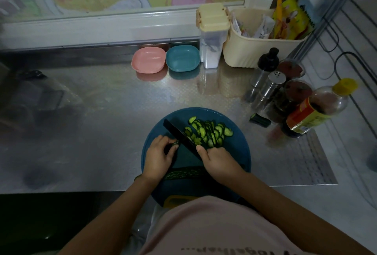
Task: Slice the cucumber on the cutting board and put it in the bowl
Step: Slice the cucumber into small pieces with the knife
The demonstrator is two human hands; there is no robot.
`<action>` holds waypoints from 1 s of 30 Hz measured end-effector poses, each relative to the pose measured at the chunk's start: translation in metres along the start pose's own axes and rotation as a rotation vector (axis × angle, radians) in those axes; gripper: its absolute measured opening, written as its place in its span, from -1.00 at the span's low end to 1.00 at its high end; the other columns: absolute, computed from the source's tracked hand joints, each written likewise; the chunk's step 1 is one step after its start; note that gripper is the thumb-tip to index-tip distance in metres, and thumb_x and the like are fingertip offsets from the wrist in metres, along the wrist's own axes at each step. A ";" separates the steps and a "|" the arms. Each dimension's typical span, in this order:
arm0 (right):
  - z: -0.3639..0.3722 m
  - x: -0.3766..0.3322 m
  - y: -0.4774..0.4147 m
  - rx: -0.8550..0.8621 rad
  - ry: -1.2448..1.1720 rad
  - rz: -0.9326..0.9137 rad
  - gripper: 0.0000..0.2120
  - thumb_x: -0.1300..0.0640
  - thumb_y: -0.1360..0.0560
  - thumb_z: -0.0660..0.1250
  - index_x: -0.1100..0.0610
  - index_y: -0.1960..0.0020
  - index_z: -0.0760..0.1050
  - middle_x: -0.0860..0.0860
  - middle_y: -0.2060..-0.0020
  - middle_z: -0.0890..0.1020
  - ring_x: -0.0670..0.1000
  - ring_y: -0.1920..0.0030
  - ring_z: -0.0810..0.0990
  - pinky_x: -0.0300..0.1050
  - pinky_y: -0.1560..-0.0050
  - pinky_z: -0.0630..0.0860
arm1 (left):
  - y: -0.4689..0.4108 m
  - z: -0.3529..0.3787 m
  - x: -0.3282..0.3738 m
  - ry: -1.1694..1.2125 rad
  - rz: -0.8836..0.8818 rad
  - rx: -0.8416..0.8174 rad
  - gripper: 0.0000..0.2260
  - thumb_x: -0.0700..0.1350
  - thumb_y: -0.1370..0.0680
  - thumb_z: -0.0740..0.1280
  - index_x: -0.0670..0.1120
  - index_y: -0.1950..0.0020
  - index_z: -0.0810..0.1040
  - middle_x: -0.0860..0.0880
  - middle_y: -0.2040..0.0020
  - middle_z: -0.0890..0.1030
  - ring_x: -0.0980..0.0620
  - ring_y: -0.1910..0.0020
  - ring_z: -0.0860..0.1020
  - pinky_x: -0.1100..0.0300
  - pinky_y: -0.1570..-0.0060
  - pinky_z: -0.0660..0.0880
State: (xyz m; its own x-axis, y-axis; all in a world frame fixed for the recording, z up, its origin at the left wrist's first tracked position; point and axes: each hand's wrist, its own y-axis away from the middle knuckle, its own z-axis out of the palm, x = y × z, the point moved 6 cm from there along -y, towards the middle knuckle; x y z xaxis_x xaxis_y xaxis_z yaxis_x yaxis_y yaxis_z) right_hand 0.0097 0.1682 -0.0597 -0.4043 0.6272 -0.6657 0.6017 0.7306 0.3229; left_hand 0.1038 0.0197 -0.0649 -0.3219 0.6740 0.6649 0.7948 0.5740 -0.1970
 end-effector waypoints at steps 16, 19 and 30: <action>0.002 -0.001 -0.003 0.002 0.097 0.006 -0.40 -0.14 -0.63 -0.10 0.16 0.44 0.33 0.07 0.48 0.42 0.15 0.34 0.50 -0.05 0.31 0.39 | -0.001 0.000 -0.001 0.018 -0.020 0.008 -0.94 -0.25 -0.45 0.43 -0.18 0.12 0.58 -0.03 0.18 0.54 0.17 0.16 0.44 0.38 0.15 0.33; -0.003 0.005 -0.003 -0.005 0.059 0.033 -0.40 -0.13 -0.63 -0.08 0.17 0.45 0.32 0.08 0.49 0.42 0.14 0.37 0.50 -0.06 0.34 0.38 | -0.001 0.001 -0.001 0.021 -0.032 0.003 -0.94 -0.23 -0.46 0.43 -0.18 0.13 0.58 -0.01 0.19 0.53 0.14 0.16 0.45 0.38 0.15 0.34; -0.001 0.000 -0.001 -0.031 0.005 -0.013 -0.41 -0.15 -0.62 -0.10 0.14 0.46 0.28 0.09 0.47 0.40 0.18 0.26 0.50 0.01 0.22 0.39 | 0.000 0.001 -0.002 0.008 -0.042 -0.003 -0.94 -0.24 -0.47 0.42 -0.19 0.12 0.57 -0.03 0.19 0.51 0.06 0.16 0.47 0.36 0.17 0.32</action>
State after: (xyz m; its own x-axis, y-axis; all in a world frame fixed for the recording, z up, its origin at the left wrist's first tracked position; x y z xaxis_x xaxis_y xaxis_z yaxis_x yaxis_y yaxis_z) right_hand 0.0082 0.1678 -0.0593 -0.4159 0.6188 -0.6664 0.5745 0.7468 0.3349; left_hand 0.1033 0.0190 -0.0668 -0.3509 0.6455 0.6784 0.7822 0.6004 -0.1667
